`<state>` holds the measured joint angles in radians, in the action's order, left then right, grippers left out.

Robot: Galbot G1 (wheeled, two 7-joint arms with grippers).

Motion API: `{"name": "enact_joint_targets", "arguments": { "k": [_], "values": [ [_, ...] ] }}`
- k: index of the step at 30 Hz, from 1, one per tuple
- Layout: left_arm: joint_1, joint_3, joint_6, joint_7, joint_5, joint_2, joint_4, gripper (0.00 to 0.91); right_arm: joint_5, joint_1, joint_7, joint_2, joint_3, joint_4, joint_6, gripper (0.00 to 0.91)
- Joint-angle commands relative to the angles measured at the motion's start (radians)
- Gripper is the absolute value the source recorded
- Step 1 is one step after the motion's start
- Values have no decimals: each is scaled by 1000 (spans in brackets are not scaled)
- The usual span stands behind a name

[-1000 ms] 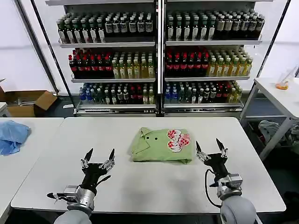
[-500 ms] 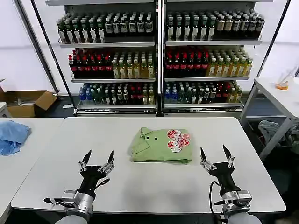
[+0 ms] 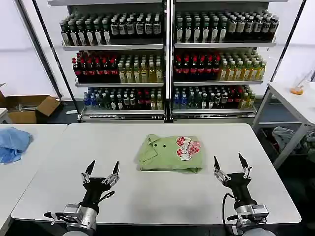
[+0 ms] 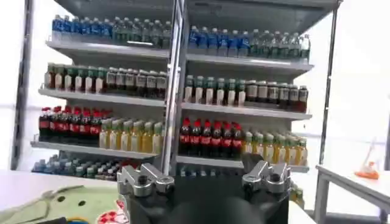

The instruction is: Fold and organize the clothes.

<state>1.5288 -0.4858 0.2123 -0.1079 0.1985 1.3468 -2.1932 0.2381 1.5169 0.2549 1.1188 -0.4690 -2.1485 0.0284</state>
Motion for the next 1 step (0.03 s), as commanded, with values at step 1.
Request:
{"name": "enact_joint_targets", "arguments": {
  "k": [1],
  "values": [
    [12, -4, -2, -1, -5, 0, -11, 907, 8, 6, 26, 14, -5, -13, 84, 907]
  ]
}}
